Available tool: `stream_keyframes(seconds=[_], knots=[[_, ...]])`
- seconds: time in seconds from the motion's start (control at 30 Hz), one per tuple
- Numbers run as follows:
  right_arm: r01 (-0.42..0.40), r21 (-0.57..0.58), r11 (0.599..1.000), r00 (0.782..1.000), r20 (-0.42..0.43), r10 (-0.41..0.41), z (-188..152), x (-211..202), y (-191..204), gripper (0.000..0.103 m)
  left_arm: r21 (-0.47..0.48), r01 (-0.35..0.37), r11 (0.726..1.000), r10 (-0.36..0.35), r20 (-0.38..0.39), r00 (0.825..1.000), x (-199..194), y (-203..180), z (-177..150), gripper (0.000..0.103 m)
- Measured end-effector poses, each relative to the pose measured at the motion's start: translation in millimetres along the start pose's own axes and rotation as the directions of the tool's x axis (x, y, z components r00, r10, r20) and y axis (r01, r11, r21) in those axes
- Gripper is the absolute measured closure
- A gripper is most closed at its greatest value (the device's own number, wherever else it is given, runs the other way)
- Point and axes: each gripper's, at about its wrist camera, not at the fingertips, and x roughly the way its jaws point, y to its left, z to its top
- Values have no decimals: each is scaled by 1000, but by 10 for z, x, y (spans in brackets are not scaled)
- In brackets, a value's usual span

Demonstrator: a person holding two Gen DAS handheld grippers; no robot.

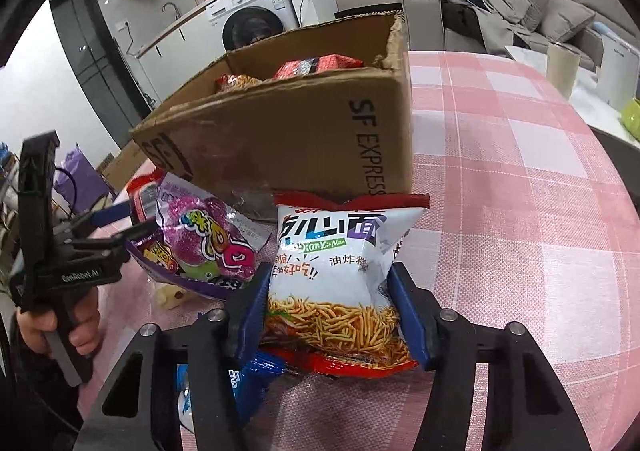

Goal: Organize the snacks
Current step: 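Grasp the red wafer pack with the left gripper while the right gripper grasps the white noodle-snack bag, then lift both held snacks and carry them over the cardboard box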

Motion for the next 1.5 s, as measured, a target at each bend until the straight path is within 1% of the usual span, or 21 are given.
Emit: stream_keyframes(seconds=[0.2,0.27,0.33,0.37,0.43,0.5,0.53,0.63,0.73,1.0,1.5], knots=[[-4,-8,1000,1000,20,4,33,-72,28,45,-12,5,1000,-5,1,1000,33,9,-19,2],[-4,-11,1000,1000,18,4,34,-68,38,45,-11,22,1000,-22,1,1000,31,12,-20,10],[-4,-12,1000,1000,17,5,27,-72,40,45,-7,44,999,-44,-8,999,33,3,-19,26],[-4,-12,1000,1000,18,5,28,-72,41,45,-4,45,999,-45,-8,999,26,-5,-22,29],[-6,-12,1000,1000,19,6,32,-72,37,45,10,42,999,-42,2,999,3,-26,-22,46],[-7,-14,1000,1000,23,7,28,-85,40,45,27,31,999,-32,7,999,-18,-41,-15,55],[-7,-15,1000,1000,24,8,14,-94,38,45,29,28,999,-28,10,1000,-27,-40,-13,57],[-7,-18,1000,1000,29,7,3,-119,40,45,18,38,999,-38,13,999,-52,-12,-4,61],[-6,-20,1000,999,34,7,-2,-135,40,45,17,41,999,-41,20,999,-84,6,5,62],[-6,-21,1000,999,46,7,-5,-180,38,45,28,35,999,-36,35,999,-202,6,6,63],[-12,-32,999,996,88,14,54,-348,80,45,45,52,998,-56,86,995,-470,-56,34,63]])
